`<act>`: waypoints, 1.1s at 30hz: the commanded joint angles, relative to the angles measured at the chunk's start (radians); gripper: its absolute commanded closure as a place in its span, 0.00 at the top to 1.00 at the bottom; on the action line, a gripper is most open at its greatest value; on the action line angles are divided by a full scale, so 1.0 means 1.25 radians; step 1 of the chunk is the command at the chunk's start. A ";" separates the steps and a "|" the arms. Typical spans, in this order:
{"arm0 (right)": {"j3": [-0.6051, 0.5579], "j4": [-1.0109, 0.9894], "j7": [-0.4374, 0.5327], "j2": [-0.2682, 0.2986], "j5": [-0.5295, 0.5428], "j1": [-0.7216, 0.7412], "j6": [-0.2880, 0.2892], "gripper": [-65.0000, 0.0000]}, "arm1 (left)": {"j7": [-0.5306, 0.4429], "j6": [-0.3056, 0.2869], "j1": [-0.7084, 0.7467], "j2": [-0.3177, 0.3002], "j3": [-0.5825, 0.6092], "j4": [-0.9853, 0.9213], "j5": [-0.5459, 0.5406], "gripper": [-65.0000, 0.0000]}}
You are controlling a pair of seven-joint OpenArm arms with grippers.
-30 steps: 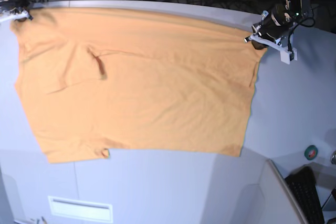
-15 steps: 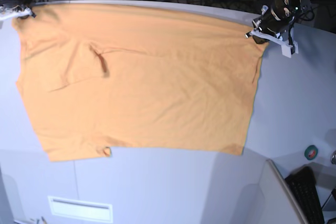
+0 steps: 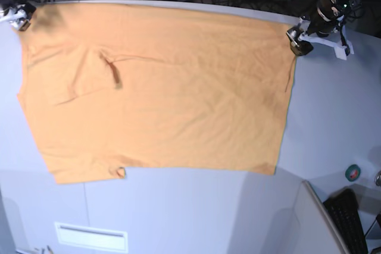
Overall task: Layout the t-shirt on the table in an organized manner, then fold the t-shirt properly
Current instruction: 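Lay the shirt flat across the table with both grippers, then release the shirt and regrasp its hem corners with both grippers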
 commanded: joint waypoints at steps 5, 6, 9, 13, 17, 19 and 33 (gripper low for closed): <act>0.056 0.062 0.014 0.003 0.006 0.001 0.001 0.71 | -0.012 -0.001 0.004 0.011 -0.093 0.074 -0.003 0.87; 0.070 0.073 0.017 0.002 0.006 0.011 0.001 0.71 | -0.012 -0.001 0.006 0.011 -0.104 0.097 -0.003 0.87; 0.082 0.071 0.017 0.024 0.004 0.050 0.001 0.72 | -0.013 -0.001 0.001 0.015 -0.126 0.149 -0.003 0.87; 0.014 -0.069 0.018 0.135 0.004 0.163 0.001 0.72 | -0.012 -0.003 -0.050 0.023 -0.068 0.150 -0.003 0.87; -0.072 -0.227 0.019 0.245 0.002 0.321 0.001 0.72 | -0.016 -0.003 -0.055 0.024 0.053 0.180 -0.002 0.85; -0.138 -0.312 0.034 0.297 0.002 0.399 0.001 0.72 | -0.016 -0.003 -0.058 0.031 0.088 0.186 -0.002 0.74; -0.515 -0.883 0.367 0.400 0.001 0.662 -0.002 0.71 | -0.012 0.000 -0.053 0.056 0.040 0.184 -0.002 0.00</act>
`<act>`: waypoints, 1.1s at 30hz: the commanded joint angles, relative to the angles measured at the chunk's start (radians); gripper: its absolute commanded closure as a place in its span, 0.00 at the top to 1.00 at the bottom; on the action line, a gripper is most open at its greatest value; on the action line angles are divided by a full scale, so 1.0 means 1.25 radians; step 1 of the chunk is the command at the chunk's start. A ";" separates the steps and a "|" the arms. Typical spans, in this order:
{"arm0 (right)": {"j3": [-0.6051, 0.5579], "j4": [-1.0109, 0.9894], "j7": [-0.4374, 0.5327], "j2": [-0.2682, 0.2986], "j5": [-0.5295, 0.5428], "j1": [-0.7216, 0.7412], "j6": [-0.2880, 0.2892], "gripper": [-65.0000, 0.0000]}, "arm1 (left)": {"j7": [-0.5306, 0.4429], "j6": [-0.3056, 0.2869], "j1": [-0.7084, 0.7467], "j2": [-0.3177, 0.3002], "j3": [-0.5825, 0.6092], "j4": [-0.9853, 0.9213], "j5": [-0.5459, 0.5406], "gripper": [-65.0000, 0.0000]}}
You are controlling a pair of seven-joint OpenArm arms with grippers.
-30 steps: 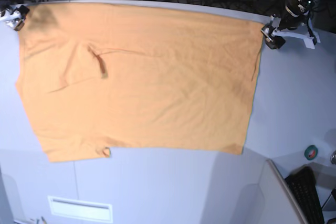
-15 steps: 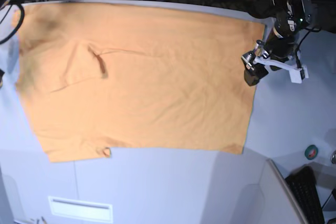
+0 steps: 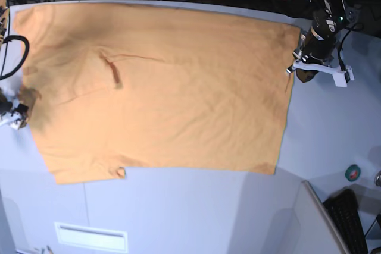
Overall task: Layout the t-shirt on the table in an organized manner, then fold the t-shirt properly
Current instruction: 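Release the shirt and regrasp its hem corners with both grippers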
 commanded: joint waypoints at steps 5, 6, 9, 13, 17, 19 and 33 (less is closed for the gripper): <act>-0.005 0.012 0.003 -0.007 0.011 -0.016 0.006 0.71 | -0.013 -0.006 -0.003 -0.011 -0.009 0.014 -0.007 0.00; -0.005 0.012 0.003 -0.016 0.011 -0.020 0.006 0.71 | -0.013 -0.006 -0.004 -0.011 -0.009 0.014 -0.007 0.00; -0.005 0.012 0.003 -0.025 0.011 -0.030 0.006 0.69 | -0.013 -0.006 -0.008 -0.007 -0.006 0.014 -0.006 0.00; 0.000 0.014 0.007 -0.026 0.011 -0.032 0.006 0.28 | -0.013 -0.006 -0.009 -0.007 -0.003 0.014 -0.007 0.00; 0.002 0.022 0.007 -0.026 0.014 -0.031 0.002 0.00 | -0.013 -0.006 -0.009 -0.008 -0.007 0.014 -0.006 0.00; 0.002 0.061 0.007 -0.029 0.015 -0.042 0.001 0.00 | -0.013 -0.006 -0.009 -0.008 -0.007 0.014 -0.003 0.00; 0.137 0.595 -0.152 -0.122 0.014 -0.279 -0.035 0.00 | -0.017 -0.006 -0.009 -0.011 -0.007 -0.041 -0.003 0.00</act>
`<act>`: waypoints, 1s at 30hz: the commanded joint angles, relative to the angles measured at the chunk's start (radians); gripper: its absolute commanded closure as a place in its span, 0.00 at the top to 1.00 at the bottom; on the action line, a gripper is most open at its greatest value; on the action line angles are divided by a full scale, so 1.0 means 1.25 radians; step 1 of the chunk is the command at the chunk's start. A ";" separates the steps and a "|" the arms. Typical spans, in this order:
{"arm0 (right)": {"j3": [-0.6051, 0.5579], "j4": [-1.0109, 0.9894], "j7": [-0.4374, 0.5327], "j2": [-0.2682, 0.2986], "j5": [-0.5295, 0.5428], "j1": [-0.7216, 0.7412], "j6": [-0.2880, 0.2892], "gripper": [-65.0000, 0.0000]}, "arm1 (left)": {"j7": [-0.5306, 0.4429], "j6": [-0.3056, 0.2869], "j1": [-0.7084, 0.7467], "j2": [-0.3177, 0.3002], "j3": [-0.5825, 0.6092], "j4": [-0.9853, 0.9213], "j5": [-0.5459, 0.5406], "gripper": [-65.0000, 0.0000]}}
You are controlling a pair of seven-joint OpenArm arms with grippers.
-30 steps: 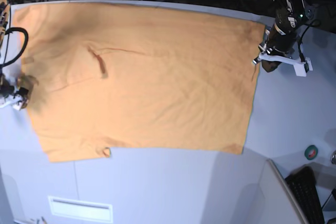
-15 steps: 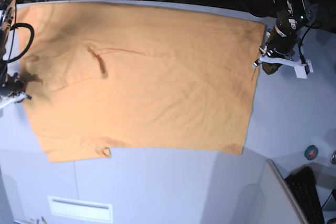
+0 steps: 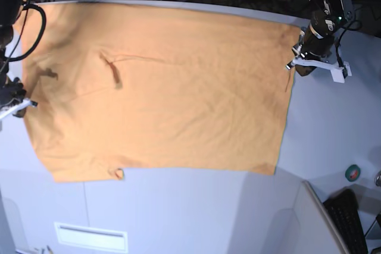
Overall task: Layout the t-shirt on the table in an organized manner, then fold the t-shirt properly
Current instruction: 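Release the shirt and regrasp its hem corners with both grippers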
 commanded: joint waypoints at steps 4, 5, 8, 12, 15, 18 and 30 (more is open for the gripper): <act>0.041 0.159 -0.083 -0.019 0.010 -0.037 0.005 0.00 | -0.017 -0.006 -0.003 -0.007 -0.003 0.012 -0.007 0.00; 0.053 0.191 -0.104 -0.032 0.010 -0.049 0.005 0.00 | -0.017 -0.006 -0.003 -0.007 -0.004 0.012 -0.007 0.00; 0.086 0.289 -0.177 -0.076 0.010 -0.083 0.005 0.00 | -0.017 -0.006 -0.011 -0.007 0.001 0.015 -0.005 0.00; 0.096 0.362 -0.260 -0.115 0.010 -0.116 0.005 0.00 | -0.016 -0.006 -0.019 -0.008 -0.003 0.010 -0.005 0.00; 0.095 0.370 -0.302 -0.143 0.010 -0.132 0.005 0.00 | -0.016 -0.006 -0.019 -0.008 -0.003 0.015 -0.005 0.00; 0.095 0.371 -0.331 -0.159 0.010 -0.149 0.005 0.00 | -0.017 -0.006 -0.019 -0.011 -0.004 0.014 -0.005 0.00; 0.095 0.423 -0.367 -0.148 0.008 -0.072 0.006 0.58 | -0.017 -0.006 -0.026 -0.020 -0.004 0.010 -0.005 0.00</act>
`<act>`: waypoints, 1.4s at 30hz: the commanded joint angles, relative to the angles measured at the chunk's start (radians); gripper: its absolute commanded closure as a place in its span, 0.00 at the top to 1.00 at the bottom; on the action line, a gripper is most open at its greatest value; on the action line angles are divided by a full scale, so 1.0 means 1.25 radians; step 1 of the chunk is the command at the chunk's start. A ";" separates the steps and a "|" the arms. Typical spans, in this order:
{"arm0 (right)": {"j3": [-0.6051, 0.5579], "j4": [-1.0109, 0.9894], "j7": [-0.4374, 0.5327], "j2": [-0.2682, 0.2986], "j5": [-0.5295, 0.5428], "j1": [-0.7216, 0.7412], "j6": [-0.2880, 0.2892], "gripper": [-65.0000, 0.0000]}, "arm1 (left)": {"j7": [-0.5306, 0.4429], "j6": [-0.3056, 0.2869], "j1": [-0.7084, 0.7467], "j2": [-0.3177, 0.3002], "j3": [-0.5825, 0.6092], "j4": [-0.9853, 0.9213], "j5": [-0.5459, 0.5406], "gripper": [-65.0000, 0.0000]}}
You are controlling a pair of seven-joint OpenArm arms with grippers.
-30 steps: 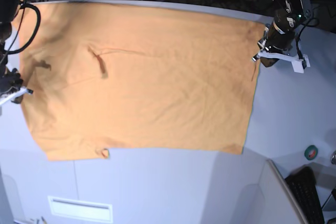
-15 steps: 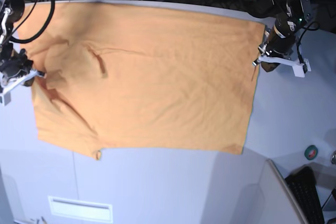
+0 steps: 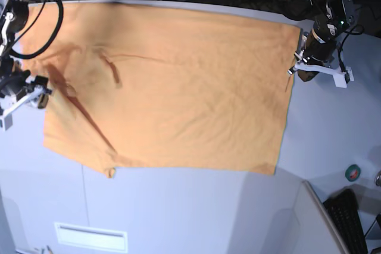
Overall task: Layout the t-shirt on the table in an organized manner, then fold the t-shirt properly
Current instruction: 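Release the shirt and regrasp its hem corners with both grippers, then move the left gripper along the shirt edge and regrasp it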
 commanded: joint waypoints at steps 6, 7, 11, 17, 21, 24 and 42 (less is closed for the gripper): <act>-0.006 -0.333 0.084 0.088 0.009 0.243 0.003 0.59 | -0.014 -0.006 -0.008 -0.009 -0.004 0.014 -0.005 0.00; -0.006 -0.409 0.103 0.102 0.009 0.276 0.003 0.59 | -0.014 -0.006 -0.008 -0.009 -0.004 0.014 -0.005 0.00; -0.011 -0.688 0.192 0.153 0.007 0.386 0.003 0.60 | -0.014 -0.006 -0.003 -0.009 -0.004 0.013 -0.005 0.00; -0.125 -0.856 0.316 0.173 0.009 0.426 0.003 0.60 | -0.014 -0.006 -0.005 -0.009 -0.004 0.012 -0.005 0.00; -0.135 -0.859 0.328 0.171 0.009 0.422 0.003 0.60 | -0.014 -0.006 -0.002 -0.009 -0.004 0.017 -0.005 0.00; -0.135 -0.859 0.330 0.171 0.009 0.422 0.003 0.59 | -0.013 -0.006 -0.001 -0.009 -0.004 0.013 -0.005 0.00; -0.131 -0.859 0.360 0.146 0.009 0.424 -0.003 0.00 | -0.010 -0.006 -0.010 -0.060 0.000 0.011 -0.005 0.00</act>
